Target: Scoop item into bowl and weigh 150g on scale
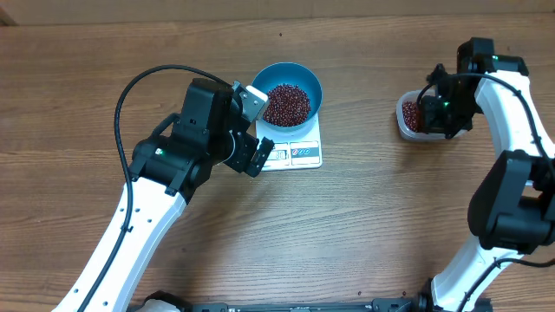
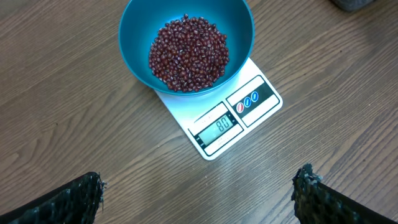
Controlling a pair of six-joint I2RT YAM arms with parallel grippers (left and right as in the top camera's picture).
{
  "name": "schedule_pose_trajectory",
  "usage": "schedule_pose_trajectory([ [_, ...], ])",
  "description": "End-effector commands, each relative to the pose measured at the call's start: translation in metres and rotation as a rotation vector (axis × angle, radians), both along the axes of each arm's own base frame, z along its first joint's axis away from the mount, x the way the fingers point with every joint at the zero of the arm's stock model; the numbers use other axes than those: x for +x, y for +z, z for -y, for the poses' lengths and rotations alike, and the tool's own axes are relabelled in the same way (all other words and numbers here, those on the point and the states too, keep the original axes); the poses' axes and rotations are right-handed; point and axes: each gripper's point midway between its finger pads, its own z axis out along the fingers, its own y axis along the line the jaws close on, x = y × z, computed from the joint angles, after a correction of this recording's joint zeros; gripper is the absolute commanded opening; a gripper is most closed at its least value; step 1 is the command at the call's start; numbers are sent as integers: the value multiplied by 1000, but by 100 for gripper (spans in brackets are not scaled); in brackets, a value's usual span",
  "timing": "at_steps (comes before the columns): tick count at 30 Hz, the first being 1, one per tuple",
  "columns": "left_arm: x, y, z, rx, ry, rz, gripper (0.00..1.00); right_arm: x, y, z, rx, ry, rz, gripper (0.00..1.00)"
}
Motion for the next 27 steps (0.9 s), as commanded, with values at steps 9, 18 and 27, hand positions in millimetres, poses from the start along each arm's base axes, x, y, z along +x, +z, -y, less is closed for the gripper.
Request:
schedule_pose_trajectory([
  [9,0,-5,1,-6,5,-18,99,10,14,-17,407,-94,61,4],
  [18,0,-5,1,-6,5,-18,100,-1,37,29,594,-180,157,4],
  [27,0,-5,1,-6,5,-18,100,-15,64,41,756,-169,255,4],
])
